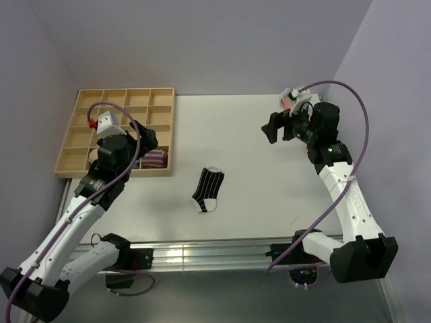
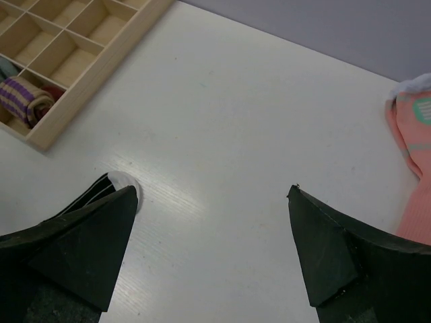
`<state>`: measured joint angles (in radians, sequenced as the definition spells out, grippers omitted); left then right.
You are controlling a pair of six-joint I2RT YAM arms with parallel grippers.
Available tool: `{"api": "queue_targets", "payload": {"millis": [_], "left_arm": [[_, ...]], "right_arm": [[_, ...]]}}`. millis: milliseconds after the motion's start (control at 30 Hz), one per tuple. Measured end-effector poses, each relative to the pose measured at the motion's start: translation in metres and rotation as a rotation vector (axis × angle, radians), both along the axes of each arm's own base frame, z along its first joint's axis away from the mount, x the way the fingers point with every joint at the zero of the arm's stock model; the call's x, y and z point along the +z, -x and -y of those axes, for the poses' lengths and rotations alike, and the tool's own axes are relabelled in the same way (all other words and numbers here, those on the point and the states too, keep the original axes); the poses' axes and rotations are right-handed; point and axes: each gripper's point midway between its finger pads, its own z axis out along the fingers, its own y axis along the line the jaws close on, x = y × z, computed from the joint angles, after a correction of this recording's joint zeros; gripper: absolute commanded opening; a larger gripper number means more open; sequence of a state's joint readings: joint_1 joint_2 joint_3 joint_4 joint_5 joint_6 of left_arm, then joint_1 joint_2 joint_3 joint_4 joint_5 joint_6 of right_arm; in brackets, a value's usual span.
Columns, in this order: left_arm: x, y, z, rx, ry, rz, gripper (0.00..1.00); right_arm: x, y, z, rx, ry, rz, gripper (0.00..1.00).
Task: Roll the socks
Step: Roll the sock at the center of the board.
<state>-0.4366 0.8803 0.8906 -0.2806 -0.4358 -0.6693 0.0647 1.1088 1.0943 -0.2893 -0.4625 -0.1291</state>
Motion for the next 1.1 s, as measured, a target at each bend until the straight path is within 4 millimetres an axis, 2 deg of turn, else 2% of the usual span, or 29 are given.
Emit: {"api": "queue_targets", "payload": {"millis": [233,333,467,533,633,667,733,833,967,1100], "left_arm": [[0.002,0.000,0.009,-0.043,0.015,0.007,0.99],[0.000,-0.003,0.017,-0.075,0.021,0.008,1.00],[-0.014,-0.006,0.039,-0.144,0.021,-0.008,0.97],[-0.025,-0.005,0.054,-0.185,0.017,-0.025,0.93],[-0.045,-0.001,0.073,-0.248,0.020,-0.041,0.86],[-0.054,0.001,0.079,-0.271,0.021,-0.047,0.84],[-0.073,0.007,0.089,-0.307,0.021,-0.071,0.81],[-0.101,0.012,0.099,-0.341,0.013,-0.120,0.80],[-0.132,0.020,0.098,-0.326,0.029,-0.178,0.78],[-0.157,0.025,0.081,-0.213,0.069,-0.237,0.77]], "right_arm": [[-0.007,0.005,-0.002,0.040,0.039,-0.010,1.00],[-0.010,0.006,-0.006,0.065,0.073,-0.004,0.96],[-0.024,0.011,-0.031,0.133,0.142,-0.016,0.88],[-0.038,0.016,-0.051,0.189,0.181,-0.029,0.81],[-0.071,0.034,-0.080,0.286,0.249,-0.072,0.75],[-0.085,0.040,-0.089,0.320,0.274,-0.095,0.70],[-0.106,0.048,-0.103,0.375,0.315,-0.130,0.67],[-0.135,0.058,-0.122,0.442,0.373,-0.183,0.64],[-0.166,0.076,-0.142,0.507,0.452,-0.222,0.60],[-0.189,0.101,-0.169,0.595,0.517,-0.242,0.55]]}}
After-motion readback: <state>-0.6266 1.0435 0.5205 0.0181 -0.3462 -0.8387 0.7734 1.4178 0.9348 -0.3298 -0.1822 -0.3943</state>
